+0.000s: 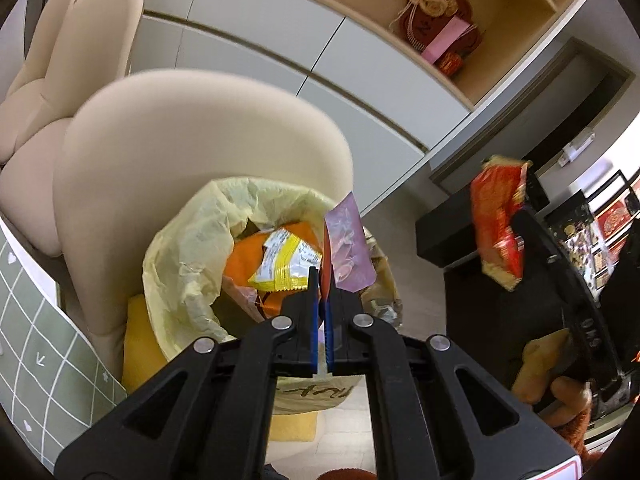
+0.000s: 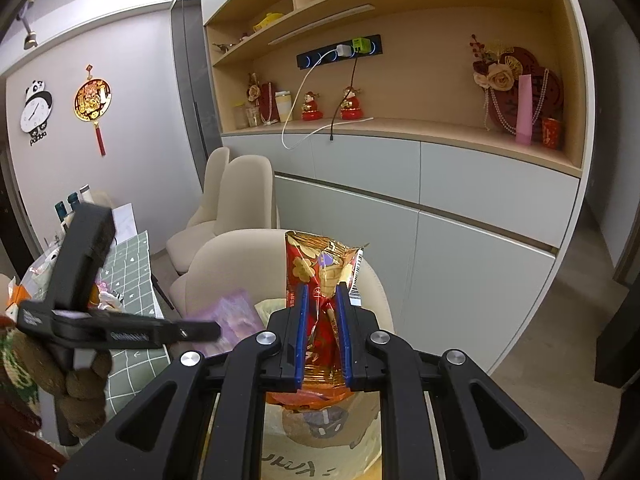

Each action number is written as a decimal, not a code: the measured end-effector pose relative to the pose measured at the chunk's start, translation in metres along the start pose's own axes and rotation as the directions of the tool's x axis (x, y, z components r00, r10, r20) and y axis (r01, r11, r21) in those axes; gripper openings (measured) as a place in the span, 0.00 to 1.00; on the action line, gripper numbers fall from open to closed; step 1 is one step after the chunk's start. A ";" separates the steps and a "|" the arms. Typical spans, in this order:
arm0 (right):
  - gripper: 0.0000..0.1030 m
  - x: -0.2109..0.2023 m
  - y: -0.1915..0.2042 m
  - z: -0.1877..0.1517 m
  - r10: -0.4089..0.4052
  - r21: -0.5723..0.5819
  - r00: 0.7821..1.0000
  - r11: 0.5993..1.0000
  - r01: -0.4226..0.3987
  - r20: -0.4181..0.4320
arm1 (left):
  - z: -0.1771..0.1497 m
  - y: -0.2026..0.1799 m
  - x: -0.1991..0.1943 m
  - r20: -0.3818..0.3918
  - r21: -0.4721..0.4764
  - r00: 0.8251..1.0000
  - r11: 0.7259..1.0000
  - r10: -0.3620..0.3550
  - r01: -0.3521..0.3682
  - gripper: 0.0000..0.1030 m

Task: Collect trash
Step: 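Carry both wrappers over the bin and open both grippers to drop them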

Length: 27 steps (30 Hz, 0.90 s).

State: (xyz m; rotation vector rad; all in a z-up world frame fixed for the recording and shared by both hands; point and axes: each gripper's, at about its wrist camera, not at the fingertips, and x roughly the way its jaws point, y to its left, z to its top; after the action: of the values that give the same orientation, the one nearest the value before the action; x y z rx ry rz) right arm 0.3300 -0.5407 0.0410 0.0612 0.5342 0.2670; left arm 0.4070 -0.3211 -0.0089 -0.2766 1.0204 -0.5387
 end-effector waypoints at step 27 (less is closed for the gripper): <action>0.14 0.149 0.058 -0.068 0.162 -0.034 0.910 0.982 -0.188 -0.381 | -0.057 0.057 -0.126 0.228 -0.086 0.929 0.957 0.291 -0.278 0.52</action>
State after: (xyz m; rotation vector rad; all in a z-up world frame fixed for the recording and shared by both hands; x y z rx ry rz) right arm 0.4046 -0.4456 -0.0839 -0.0115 0.9054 0.4785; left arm 0.3225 -0.2029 0.0285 -0.2282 0.8220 -0.2080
